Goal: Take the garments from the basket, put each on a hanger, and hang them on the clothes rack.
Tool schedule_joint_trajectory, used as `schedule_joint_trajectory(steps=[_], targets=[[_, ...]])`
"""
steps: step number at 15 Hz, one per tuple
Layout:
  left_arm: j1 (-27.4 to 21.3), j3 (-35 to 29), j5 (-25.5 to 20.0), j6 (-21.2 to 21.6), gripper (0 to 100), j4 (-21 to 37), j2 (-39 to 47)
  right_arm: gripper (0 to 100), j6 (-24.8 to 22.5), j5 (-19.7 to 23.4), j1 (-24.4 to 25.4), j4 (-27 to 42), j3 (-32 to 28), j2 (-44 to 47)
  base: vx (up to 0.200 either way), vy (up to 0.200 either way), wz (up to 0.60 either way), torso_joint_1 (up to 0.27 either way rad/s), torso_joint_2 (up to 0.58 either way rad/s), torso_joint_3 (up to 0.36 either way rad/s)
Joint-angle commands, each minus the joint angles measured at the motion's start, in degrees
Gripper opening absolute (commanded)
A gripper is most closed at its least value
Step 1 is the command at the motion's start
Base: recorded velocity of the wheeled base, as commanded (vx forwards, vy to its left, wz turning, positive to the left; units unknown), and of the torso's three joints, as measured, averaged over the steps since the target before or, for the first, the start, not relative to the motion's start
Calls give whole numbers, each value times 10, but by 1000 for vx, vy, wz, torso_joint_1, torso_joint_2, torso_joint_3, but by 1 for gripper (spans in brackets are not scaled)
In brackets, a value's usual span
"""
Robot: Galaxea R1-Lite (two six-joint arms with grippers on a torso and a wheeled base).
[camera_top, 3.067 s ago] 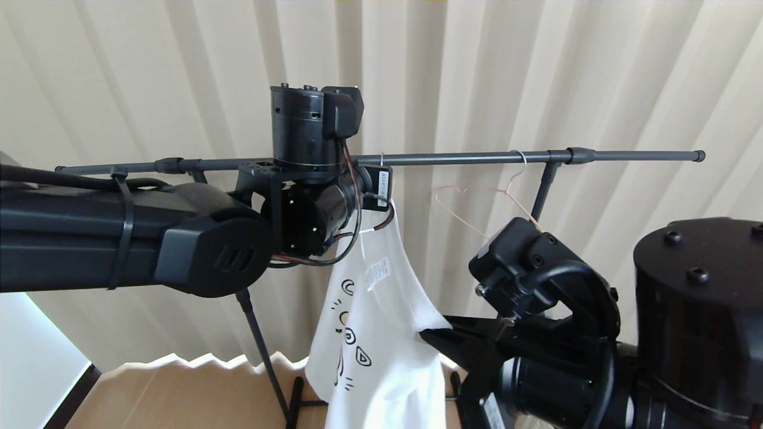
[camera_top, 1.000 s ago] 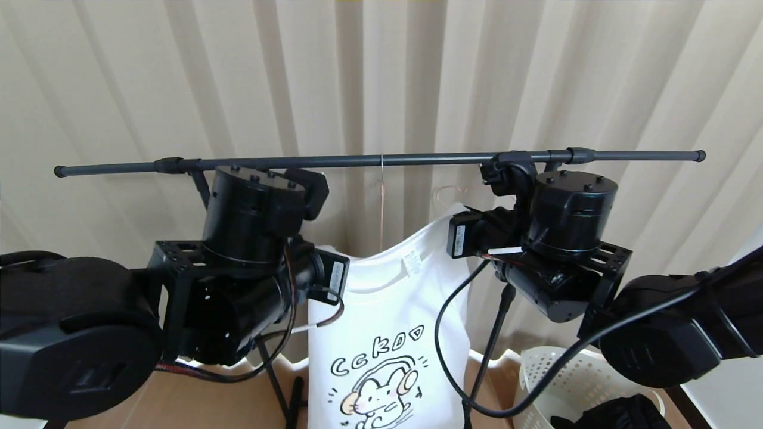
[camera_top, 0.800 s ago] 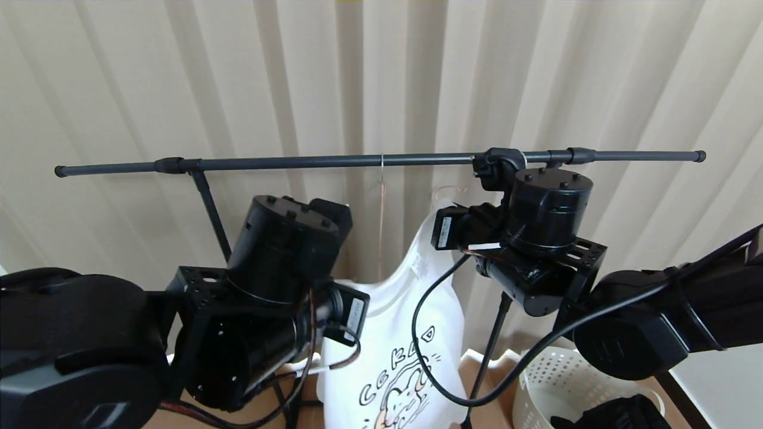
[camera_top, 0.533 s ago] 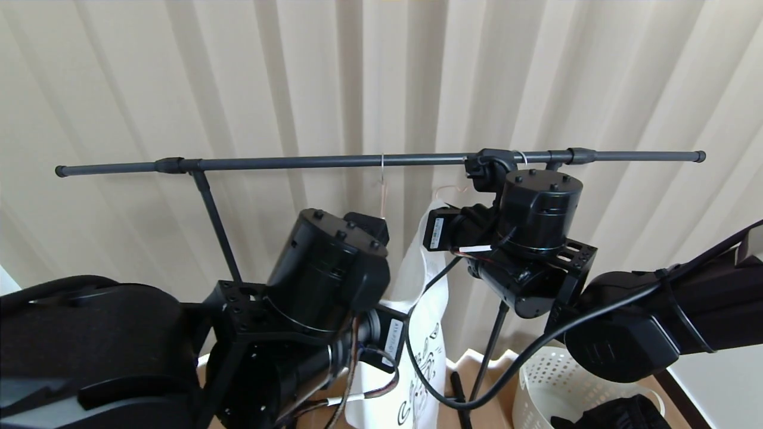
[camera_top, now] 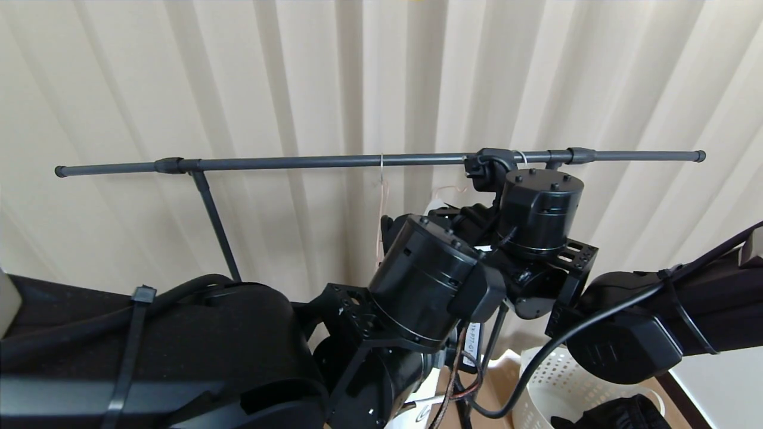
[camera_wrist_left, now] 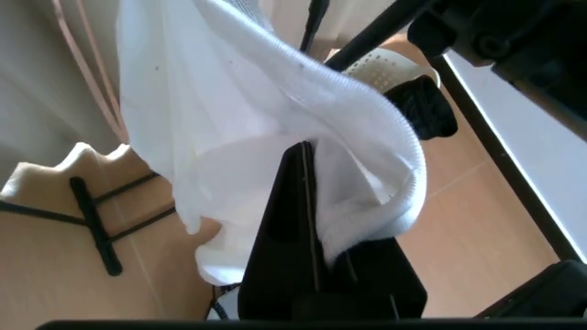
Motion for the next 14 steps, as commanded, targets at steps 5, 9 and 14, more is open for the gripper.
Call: schedule_joint_trajectory(steps=[5,9,14], targets=[[32,-6,4,3,0,43,-14,0,-4,-2,-17,50,7,-41,0,0,0,0,0,0],[109,-17,7,35,0,73,-46,0,-37,-2,-41,100,14,-98,0,0,0,0,0,0],[130,-32,8,65,0,69,-41,0,-99,-25,-38,103,60,-140,0,0,0,0,0,0]])
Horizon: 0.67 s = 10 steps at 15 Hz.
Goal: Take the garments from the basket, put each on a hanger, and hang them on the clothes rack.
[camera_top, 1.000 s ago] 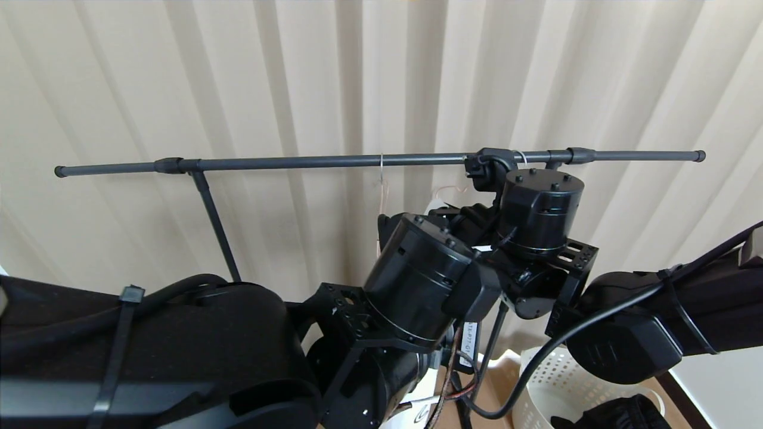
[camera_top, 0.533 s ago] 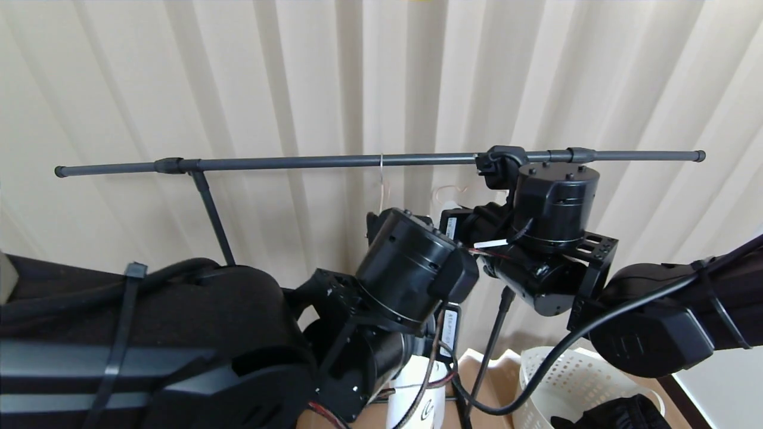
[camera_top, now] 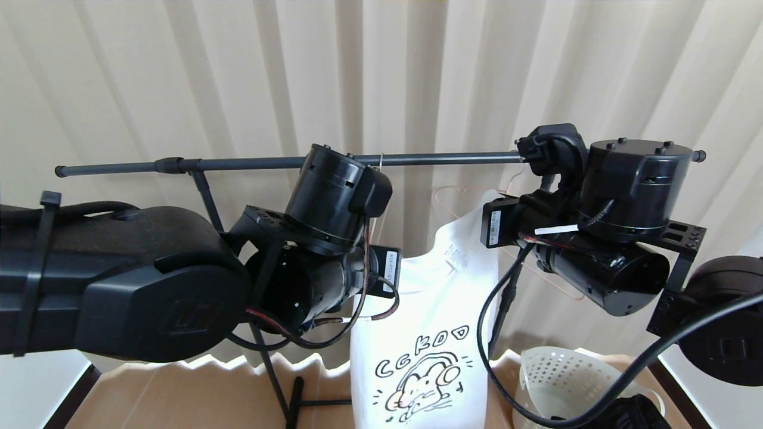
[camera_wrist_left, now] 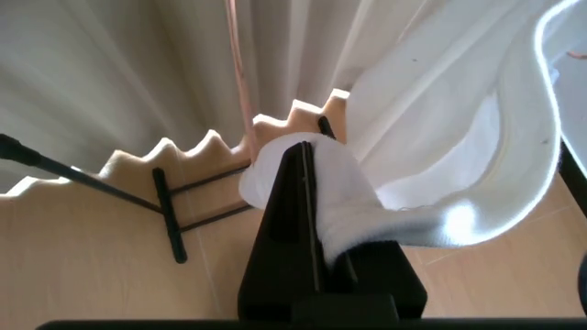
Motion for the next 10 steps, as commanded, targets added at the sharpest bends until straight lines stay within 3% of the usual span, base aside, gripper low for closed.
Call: schedule_joint_trajectory(steps=[1,7,8,10], targets=[[5,-11,0,2,0,0,1,0,-20,-32,2,-3,14,-17,0,0,0,0,0,0],[5,-16,1,10,0,-1,17,0,-55,-42,2,0,30,-36,0,0,0,0,0,0],[5,-15,0,12,100,0,18,0,-61,-42,2,0,33,-35,0,0,0,0,0,0],[5,-10,1,11,100,0,20,0,-76,-41,1,-3,41,-33,0,0,0,0,0,0]])
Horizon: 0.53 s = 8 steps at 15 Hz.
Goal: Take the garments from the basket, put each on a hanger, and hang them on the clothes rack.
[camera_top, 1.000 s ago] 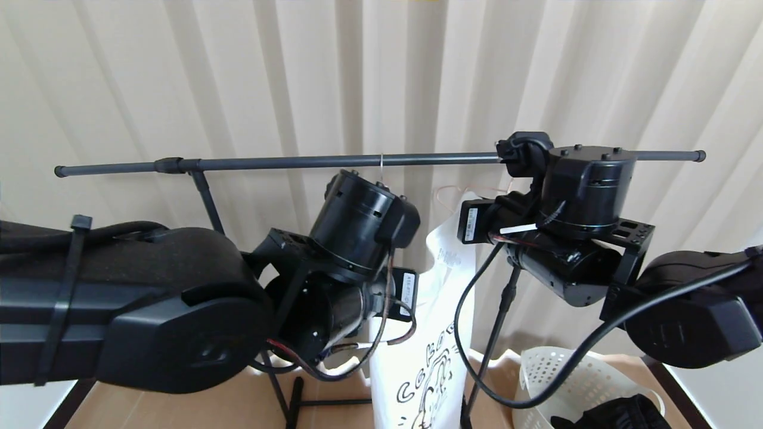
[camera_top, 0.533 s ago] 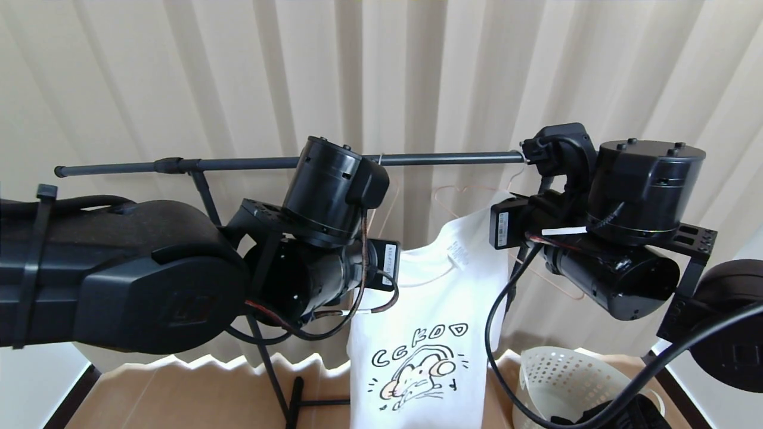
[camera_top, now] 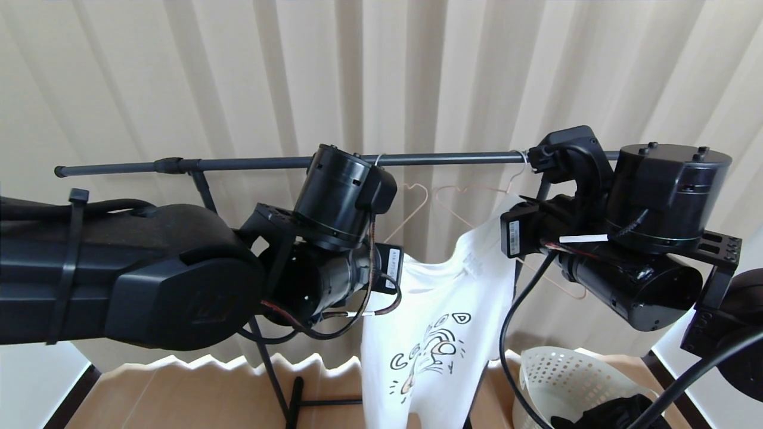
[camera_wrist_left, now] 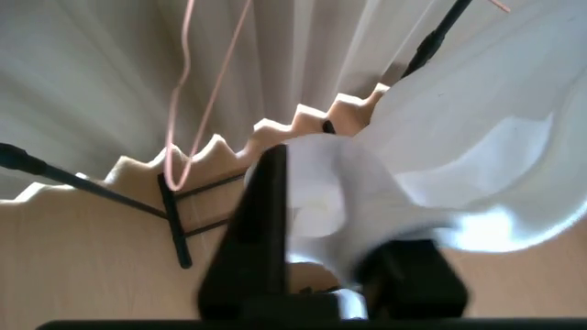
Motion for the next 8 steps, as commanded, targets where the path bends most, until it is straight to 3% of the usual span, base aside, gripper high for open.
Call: schedule_joint_trajectory(steps=[1,8], targets=[[0,10,1,-1,100,0,2,0,-3,0,0,0,4,2,0,0,0,0,0,0],[20,101,-7,15,100,4,-47,0,-2,0,-3,-1,16,9,0,0,0,0,0,0]])
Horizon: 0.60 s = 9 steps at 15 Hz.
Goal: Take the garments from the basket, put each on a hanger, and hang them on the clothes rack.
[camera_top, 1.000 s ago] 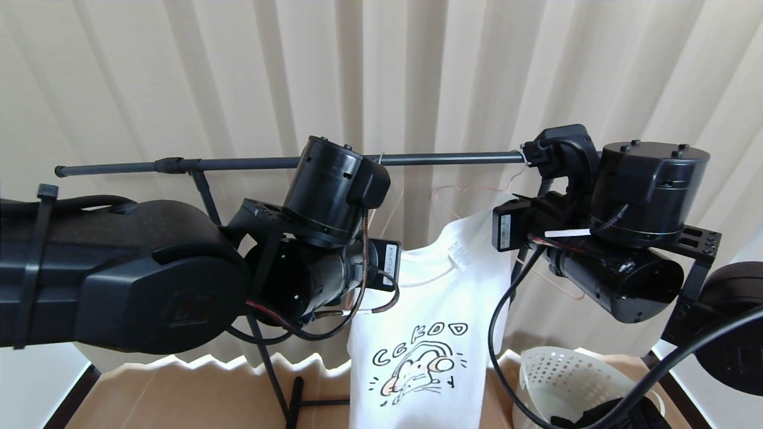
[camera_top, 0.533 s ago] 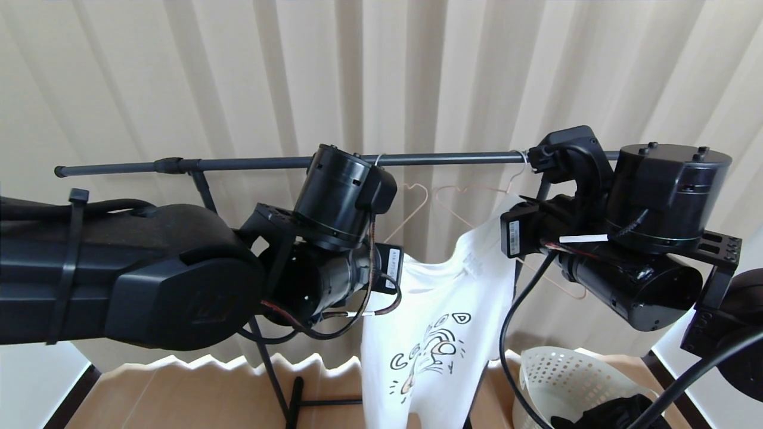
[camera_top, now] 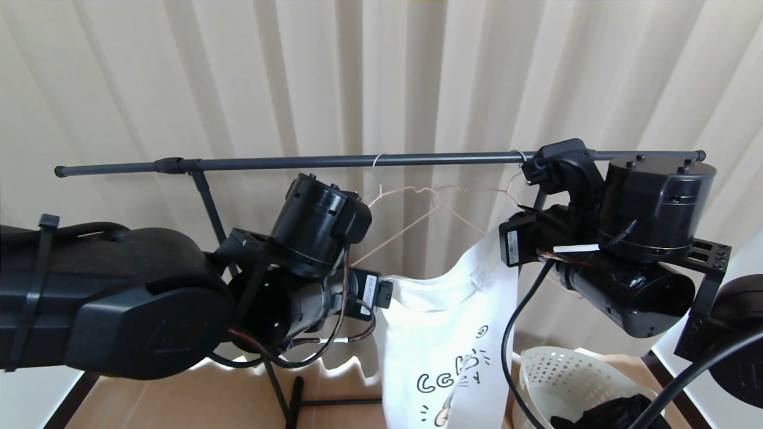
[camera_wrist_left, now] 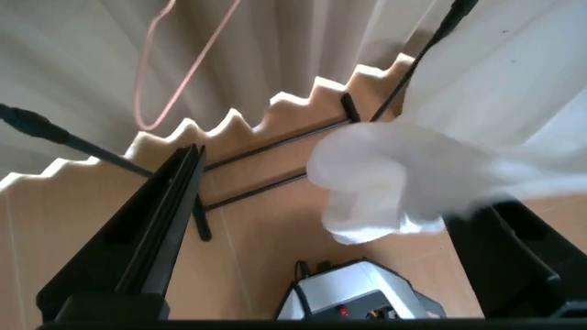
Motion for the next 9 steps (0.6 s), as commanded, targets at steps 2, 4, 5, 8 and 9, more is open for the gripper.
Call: schedule_joint_trajectory(steps=[2,4,5,8,9], targets=[[32,68,-62,72,100,1,-57,0,1,-1,0,-3,13,0,0,0,0,0,0,0],[54,79,-127,115,100,-3,-79,0,1,-2,1,-3,20,0,0,0,0,0,0,0],[61,73,-128,116,100,-6,-76,0,1,-3,4,-3,25,-2,0,0,0,0,0,0],[90,27,-127,121,100,-6,-30,0,1,-3,13,-4,40,-4,0,0,0,0,0,0],[92,21,-127,122,100,-6,-24,0,1,-3,16,-4,41,-5,0,0,0,0,0,0]])
